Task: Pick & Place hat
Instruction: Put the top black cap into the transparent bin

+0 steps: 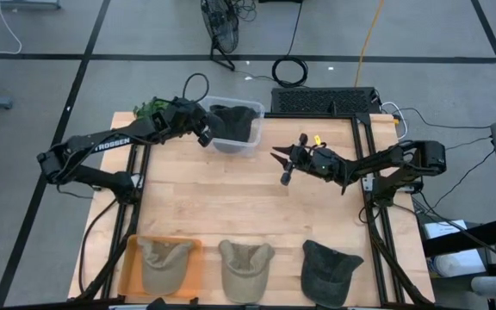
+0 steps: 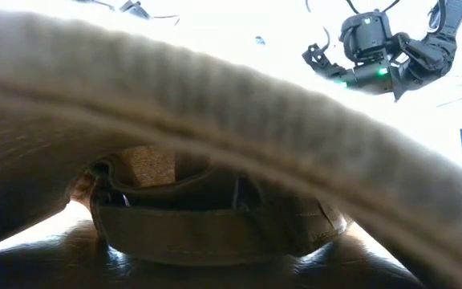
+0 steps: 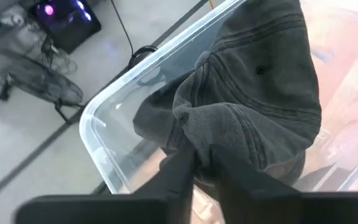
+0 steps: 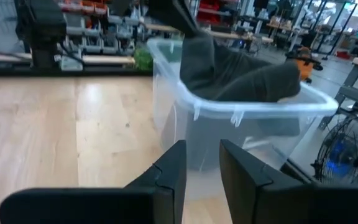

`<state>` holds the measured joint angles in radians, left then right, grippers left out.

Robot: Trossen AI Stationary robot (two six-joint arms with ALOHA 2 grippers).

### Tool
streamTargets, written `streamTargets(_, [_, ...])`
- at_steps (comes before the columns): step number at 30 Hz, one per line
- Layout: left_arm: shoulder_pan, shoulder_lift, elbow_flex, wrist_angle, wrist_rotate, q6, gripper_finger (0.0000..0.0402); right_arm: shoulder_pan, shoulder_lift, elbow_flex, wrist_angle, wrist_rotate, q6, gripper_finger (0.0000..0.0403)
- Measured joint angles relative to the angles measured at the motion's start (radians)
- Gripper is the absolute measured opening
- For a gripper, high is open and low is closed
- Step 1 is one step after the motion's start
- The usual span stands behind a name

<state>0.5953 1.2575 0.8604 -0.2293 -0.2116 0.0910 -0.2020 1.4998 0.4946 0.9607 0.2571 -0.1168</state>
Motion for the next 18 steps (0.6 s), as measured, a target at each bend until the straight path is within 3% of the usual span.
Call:
streamTargets(4, [0.0,0.0,0.0,0.029,-0.019,0.06,0.001,0.0,0.0,0.0,-0.022,0.0,0.0,0.0073])
streamTargets(14, [0.0,0.0,0.0,-0.019,-0.073,0.152,0.0006,0.0,0.0,0.0,-0.024,0.0,0.001,0.0073])
streamTargets(18, [0.0,0.013,0.0,0.0,-0.179,0.132,0.0028,0.0,0.0,0.0,-0.024,0.0,0.001,0.0073])
